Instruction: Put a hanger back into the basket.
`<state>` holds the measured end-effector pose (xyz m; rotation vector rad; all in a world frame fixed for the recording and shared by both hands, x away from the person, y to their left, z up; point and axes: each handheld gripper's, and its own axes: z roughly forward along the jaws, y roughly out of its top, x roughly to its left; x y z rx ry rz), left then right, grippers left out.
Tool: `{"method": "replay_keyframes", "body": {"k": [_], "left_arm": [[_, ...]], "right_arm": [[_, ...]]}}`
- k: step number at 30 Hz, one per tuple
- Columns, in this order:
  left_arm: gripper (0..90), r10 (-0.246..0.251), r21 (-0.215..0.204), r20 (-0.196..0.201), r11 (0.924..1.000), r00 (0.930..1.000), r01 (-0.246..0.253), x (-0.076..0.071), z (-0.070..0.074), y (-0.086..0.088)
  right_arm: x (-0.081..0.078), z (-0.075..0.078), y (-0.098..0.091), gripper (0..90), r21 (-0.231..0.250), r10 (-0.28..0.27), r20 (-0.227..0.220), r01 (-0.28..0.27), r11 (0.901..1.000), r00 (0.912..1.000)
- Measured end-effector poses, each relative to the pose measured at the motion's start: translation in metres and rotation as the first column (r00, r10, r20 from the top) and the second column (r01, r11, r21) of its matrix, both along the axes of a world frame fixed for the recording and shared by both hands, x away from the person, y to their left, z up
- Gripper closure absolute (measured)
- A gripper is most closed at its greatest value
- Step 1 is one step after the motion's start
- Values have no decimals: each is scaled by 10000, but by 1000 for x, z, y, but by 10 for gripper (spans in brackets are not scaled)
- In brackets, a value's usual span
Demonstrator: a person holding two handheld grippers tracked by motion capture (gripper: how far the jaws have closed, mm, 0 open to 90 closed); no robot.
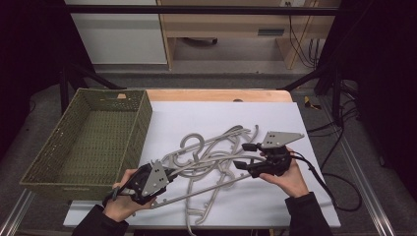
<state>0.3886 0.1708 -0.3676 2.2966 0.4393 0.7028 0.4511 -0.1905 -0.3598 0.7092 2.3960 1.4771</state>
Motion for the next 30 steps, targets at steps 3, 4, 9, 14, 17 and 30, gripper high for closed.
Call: {"method": "replay_keyframes", "body": {"k": [3,4,9,14,17,30], "left_arm": [[817,317,-296,-23,9991,9995,-317,2,2,4],[817,626,-591,-43,9963,9980,-627,3,6,8],[816,1150,-944,-11,9889,9934,-1146,5,11,15],[816,1848,-1470,-70,9719,9828,-1838,9,21,28],[817,2058,-1649,-14,9651,9786,-2033,12,29,34],[816,2981,-2432,608,9300,9526,-2755,38,81,78]], "right_arm": [[1,1,-6,231,122,-511,268,508,9986,9983],[0,2,-14,179,323,-1117,534,1101,9934,9923],[-1,5,-27,134,819,-2033,622,1980,9768,9771],[-2,5,-44,80,1235,-2825,492,2748,9535,9580],[-4,4,-50,79,1252,-3070,541,2986,9461,9502],[-7,2,-62,59,1658,-3753,403,3642,9165,9260]]}}
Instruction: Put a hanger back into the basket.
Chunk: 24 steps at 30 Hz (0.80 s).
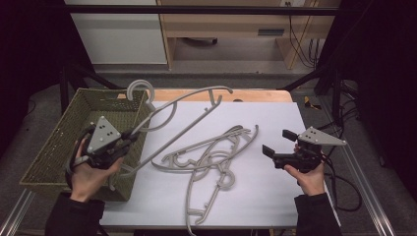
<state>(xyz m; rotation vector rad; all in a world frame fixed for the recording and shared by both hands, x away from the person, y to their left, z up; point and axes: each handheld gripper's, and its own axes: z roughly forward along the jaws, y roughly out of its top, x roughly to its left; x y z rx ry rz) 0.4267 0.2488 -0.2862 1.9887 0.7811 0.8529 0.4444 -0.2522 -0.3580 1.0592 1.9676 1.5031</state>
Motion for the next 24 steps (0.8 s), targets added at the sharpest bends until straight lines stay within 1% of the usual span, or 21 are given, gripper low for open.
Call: {"method": "replay_keyframes", "body": {"k": [2,3,4,5,7,9,11,14,18,19,21,22,24], "left_arm": [[816,77,-28,-15,10000,10000,-77,7,5,8],[817,77,-28,-15,10000,10000,-77,7,5,8],[816,159,-27,-37,9999,9999,-159,13,9,15],[816,251,-2,-18,9997,9997,-251,16,10,19],[816,396,133,-10,9991,9992,-396,22,14,25],[816,617,336,49,9975,9981,-618,28,17,32],[816,766,413,59,9962,9970,-768,34,19,42],[816,991,339,35,9945,9951,-992,42,20,58],[816,1412,383,12,9892,9900,-1411,49,19,81],[816,1412,383,12,9892,9900,-1411,49,19,81],[816,1779,526,-7,9827,9841,-1776,53,16,96],[816,1898,575,-21,9802,9818,-1894,53,15,101],[816,2102,612,-58,9759,9776,-2095,55,12,108]], "right_arm": [[0,0,0,59,2,-45,-16,45,10000,10000],[0,0,0,59,2,-45,-16,45,10000,10000],[0,-1,0,57,-32,-99,-1,99,9999,10000],[1,-1,0,57,-46,-95,-16,95,9999,10000],[1,-2,0,58,-117,-84,-8,84,9999,10000],[1,-2,-1,57,-82,-45,-54,44,10000,10000],[1,-2,0,57,-114,-63,-50,62,9999,10000],[1,-2,0,57,-117,-66,-15,66,9999,10000],[1,-2,1,55,-96,-134,-40,134,9999,9999],[1,-2,1,55,-96,-134,-40,134,9999,9999],[2,-3,2,54,-142,-104,-75,103,9998,9999],[2,-4,2,54,-248,-79,-103,76,9997,9999],[2,-4,2,54,-289,-57,-97,55,9996,9999]]}}
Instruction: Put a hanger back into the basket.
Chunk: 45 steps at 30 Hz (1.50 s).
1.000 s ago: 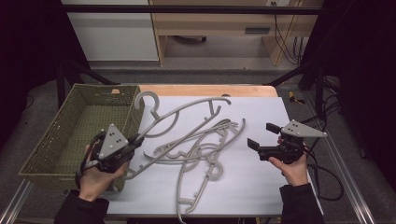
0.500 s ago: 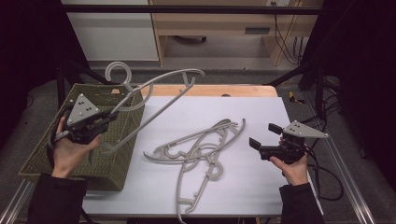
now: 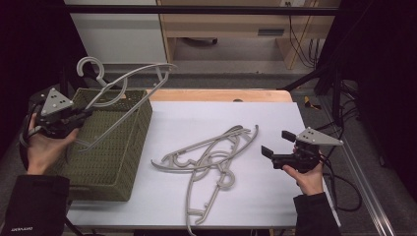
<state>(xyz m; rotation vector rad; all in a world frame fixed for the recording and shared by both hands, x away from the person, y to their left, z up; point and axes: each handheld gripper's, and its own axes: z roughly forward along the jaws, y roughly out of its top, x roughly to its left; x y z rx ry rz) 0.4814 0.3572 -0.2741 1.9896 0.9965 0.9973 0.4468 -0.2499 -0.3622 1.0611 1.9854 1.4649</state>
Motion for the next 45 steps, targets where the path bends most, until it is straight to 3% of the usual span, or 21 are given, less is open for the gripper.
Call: {"method": "replay_keyframes", "body": {"k": [5,17,29,40,45], "left_arm": [[816,286,32,-143,9996,9995,-285,2,-10,18],[816,889,635,-681,9944,9937,-846,6,-39,52],[816,1148,942,-960,9899,9887,-1058,-4,-53,80],[815,1290,1068,-1518,9878,9800,-1135,-2,-79,80],[813,1312,1175,-1976,9870,9715,-1094,4,-93,74]], "right_arm": [[0,0,1,53,-4,-2,-13,2,10000,10000],[1,-2,1,51,-130,10,-43,-11,9999,10000],[2,-3,3,49,-200,1,-134,-4,9998,9999],[2,-4,4,49,-293,70,-181,-75,9995,9998],[2,-4,4,48,-317,52,-182,-58,9995,9998]]}}
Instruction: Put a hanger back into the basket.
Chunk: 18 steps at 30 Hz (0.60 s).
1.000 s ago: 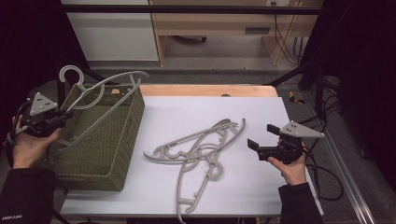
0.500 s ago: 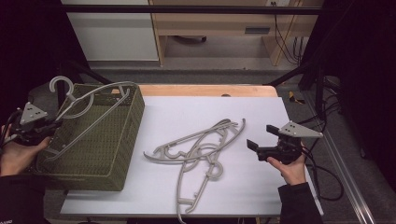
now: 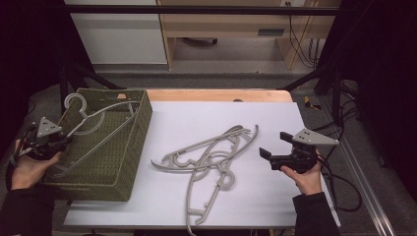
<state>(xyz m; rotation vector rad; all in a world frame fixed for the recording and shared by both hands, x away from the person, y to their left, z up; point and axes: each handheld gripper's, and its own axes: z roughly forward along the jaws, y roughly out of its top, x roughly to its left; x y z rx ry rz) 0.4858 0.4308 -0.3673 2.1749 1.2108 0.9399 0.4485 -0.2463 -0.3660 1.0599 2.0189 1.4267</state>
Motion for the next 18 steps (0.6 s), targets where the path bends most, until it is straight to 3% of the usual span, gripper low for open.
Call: {"method": "replay_keyframes", "body": {"k": [5,8,10,11,16,17,18], "left_arm": [[811,44,262,-626,9997,9980,-28,6,-13,-6],[809,190,366,-1080,9992,9940,-151,8,-16,-6],[807,272,551,-1145,9983,9930,-210,9,-18,-6],[802,343,536,-1410,9982,9894,-270,10,-19,-6],[741,543,561,-1544,9974,9865,-462,12,-19,-6],[746,577,261,-1429,9982,9881,-545,11,-15,-4],[735,577,261,-1429,9982,9881,-545,11,-15,-4]], "right_arm": [[-1,0,-1,47,32,-18,8,18,10000,10000],[0,0,0,47,-12,-11,4,11,10000,10000],[0,0,0,47,-21,-9,6,9,10000,10000],[0,0,0,46,-39,-9,-18,9,10000,10000],[0,0,-1,46,-23,2,12,-2,10000,10000],[-1,0,-1,46,10,-39,13,39,10000,10000],[-1,0,-2,46,15,-38,18,38,10000,10000]]}}
